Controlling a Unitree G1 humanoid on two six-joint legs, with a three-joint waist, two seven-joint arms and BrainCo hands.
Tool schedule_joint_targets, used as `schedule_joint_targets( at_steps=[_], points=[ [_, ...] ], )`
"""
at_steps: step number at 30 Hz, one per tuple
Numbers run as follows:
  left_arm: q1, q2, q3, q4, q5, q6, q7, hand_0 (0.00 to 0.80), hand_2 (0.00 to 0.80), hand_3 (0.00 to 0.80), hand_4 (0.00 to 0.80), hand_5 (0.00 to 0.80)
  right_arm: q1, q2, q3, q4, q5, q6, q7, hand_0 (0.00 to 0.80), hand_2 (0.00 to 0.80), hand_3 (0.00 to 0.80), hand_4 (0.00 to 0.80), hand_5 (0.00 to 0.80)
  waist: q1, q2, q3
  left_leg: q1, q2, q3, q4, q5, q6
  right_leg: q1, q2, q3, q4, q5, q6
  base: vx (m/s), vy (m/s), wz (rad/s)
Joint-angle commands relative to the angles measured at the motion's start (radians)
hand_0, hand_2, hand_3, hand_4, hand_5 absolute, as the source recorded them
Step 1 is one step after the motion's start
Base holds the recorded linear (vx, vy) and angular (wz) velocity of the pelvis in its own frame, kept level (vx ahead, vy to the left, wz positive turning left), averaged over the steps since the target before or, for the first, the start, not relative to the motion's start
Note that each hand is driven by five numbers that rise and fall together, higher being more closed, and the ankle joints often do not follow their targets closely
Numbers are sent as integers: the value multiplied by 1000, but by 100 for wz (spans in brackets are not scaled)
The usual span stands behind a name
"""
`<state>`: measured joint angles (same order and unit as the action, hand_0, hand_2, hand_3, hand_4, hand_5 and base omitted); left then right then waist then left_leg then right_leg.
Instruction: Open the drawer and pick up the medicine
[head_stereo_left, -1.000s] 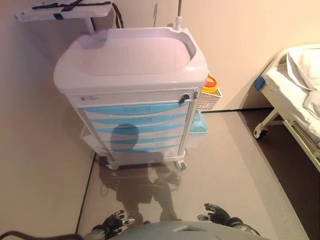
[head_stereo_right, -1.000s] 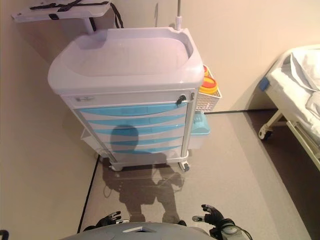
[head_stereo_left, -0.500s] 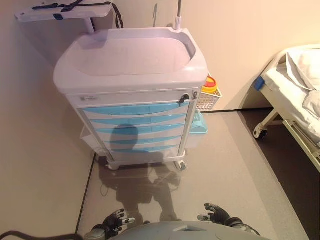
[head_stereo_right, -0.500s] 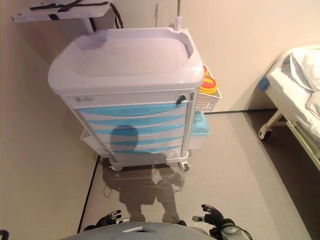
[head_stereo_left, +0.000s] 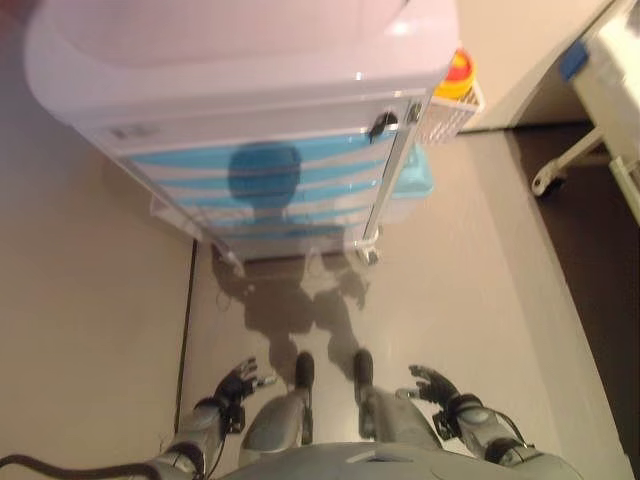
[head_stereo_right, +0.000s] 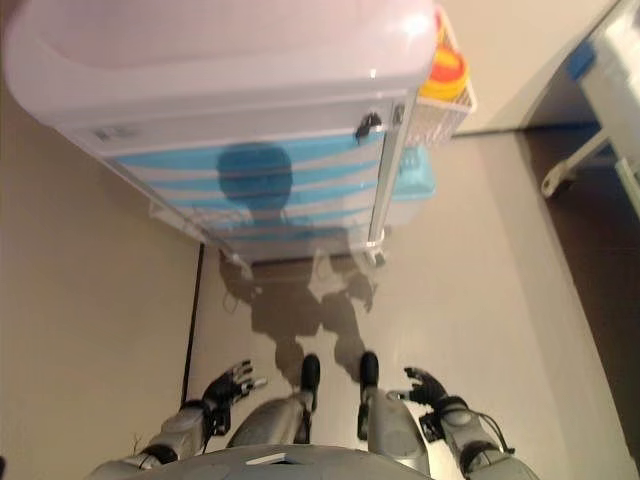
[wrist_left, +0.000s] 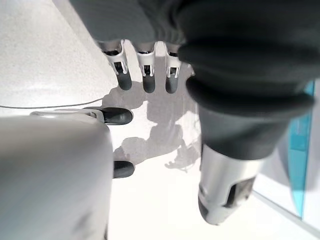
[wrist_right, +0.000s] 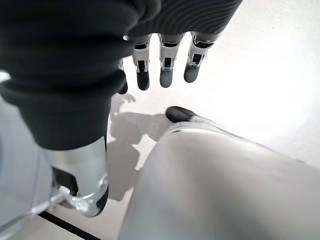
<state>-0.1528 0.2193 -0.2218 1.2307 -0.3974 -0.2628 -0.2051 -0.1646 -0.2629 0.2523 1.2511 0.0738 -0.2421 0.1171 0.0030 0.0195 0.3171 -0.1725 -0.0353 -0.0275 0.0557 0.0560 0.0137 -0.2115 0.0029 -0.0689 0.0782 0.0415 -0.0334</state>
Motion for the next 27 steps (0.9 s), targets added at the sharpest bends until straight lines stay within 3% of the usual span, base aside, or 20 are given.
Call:
schedule_joint_targets(
  at_steps=[1, 12, 18, 27],
  points=[
    [-25, -10, -7, -22, -45, -55, 13, 0, 0, 0, 0, 0, 2, -9, 32, -42, 59, -38, -31, 0, 0, 0, 0, 0, 13, -16, 49, -93, -75, 38, 115, -72, 66, -100, -20, -26, 192, -69, 46, -69, 54, -6],
    [-132, 18, -17, -110, -95, -104, 38, 0, 0, 0, 0, 0, -48, -48, 46, -88, 108, -46, -60, 0, 0, 0, 0, 0, 0, -18, 137, -307, -85, 60, 274, -93, 76, -321, 0, -5, 338, -81, 25, -45, 52, -2],
    [-188, 40, 5, -193, -233, -164, 27, 0, 0, 0, 0, 0, -64, -77, 59, -125, 124, -27, -48, 0, 0, 0, 0, 0, -21, -30, 162, -384, -76, 87, 345, -110, 75, -395, 12, 10, 382, -77, 20, -6, 62, -13],
    [-270, 81, 15, -437, -584, -194, -176, 0, 0, 0, 0, 0, -42, -112, 76, -174, 122, -10, -39, 0, 0, 0, 0, 0, -49, -44, 184, -439, -64, 106, 404, -129, 83, -449, 33, 44, 416, -63, 19, 13, 41, -10]
  ],
)
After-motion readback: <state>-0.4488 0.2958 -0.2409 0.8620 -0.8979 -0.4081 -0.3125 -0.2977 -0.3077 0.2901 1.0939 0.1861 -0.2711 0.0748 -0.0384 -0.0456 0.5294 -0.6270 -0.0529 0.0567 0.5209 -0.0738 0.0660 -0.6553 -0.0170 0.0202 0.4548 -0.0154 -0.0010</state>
